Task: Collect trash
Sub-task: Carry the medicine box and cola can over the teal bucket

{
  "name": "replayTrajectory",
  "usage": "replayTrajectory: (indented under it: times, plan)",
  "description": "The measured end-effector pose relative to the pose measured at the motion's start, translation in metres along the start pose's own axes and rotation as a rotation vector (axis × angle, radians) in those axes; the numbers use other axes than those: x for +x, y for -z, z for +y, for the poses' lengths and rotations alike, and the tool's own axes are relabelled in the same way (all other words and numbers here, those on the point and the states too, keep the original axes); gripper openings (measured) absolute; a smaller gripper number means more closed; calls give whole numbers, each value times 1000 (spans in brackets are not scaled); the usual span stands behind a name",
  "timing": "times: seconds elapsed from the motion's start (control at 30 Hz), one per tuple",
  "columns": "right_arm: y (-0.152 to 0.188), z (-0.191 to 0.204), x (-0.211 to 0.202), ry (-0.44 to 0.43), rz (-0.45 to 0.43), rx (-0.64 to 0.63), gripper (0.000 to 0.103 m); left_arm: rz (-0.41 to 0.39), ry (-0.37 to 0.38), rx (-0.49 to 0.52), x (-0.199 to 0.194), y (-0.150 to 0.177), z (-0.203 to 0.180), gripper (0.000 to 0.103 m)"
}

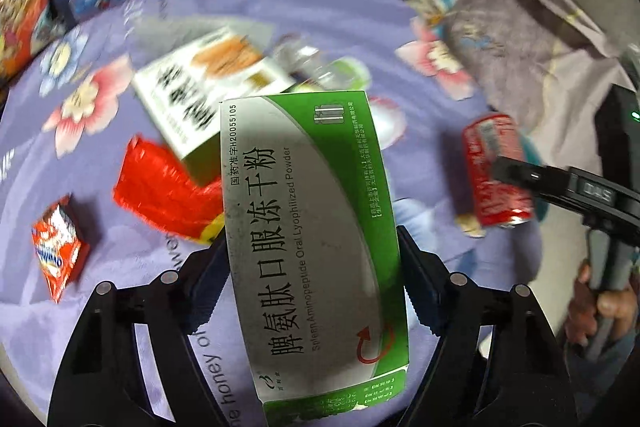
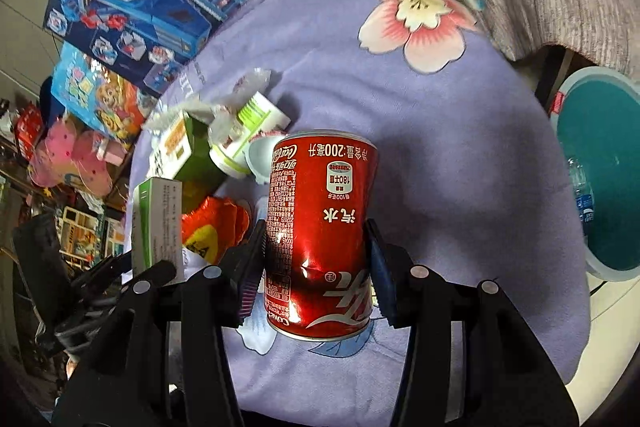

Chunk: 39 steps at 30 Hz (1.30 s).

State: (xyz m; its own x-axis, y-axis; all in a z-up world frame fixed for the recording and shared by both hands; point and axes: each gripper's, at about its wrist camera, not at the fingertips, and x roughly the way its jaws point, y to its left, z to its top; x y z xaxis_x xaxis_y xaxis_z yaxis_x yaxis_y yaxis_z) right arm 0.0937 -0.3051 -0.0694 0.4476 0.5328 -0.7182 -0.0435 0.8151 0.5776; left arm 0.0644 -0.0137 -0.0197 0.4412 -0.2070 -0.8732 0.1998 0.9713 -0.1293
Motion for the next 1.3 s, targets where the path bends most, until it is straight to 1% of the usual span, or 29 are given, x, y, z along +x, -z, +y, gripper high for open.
replayTrajectory:
  times: [0.07, 0.13, 0.27, 0.43, 0.53, 0.63, 0.8, 1.03, 1.2, 1.3]
  plan:
    - [-2, -3, -10, -9, -27, 11, 46, -4, 29, 31, -3, -6, -14, 78]
    - [-4, -9, -21, -11, -54, 23, 46, -5, 42, 65, -1, -12, -29, 78]
    - [-10, -35, -57, 5, -139, 74, 46, 2, 72, 157, 7, -24, -72, 78]
    - [-13, -88, -105, 60, -243, 171, 46, 16, 115, 268, 23, -39, -125, 79]
    - [-10, -121, -128, 94, -284, 237, 46, 29, 149, 331, 34, -50, -162, 79]
    - [-4, -160, -149, 129, -320, 318, 46, 43, 176, 380, 46, -61, -190, 79]
    - [6, -206, -165, 174, -344, 399, 46, 83, 231, 465, 73, -75, -251, 79]
    - [18, -256, -172, 203, -345, 503, 46, 149, 269, 568, 109, -74, -316, 79]
    - [22, -275, -173, 221, -328, 538, 46, 213, 274, 614, 143, -71, -354, 81]
    - [20, -279, -173, 229, -320, 546, 46, 255, 258, 628, 162, -68, -367, 83]
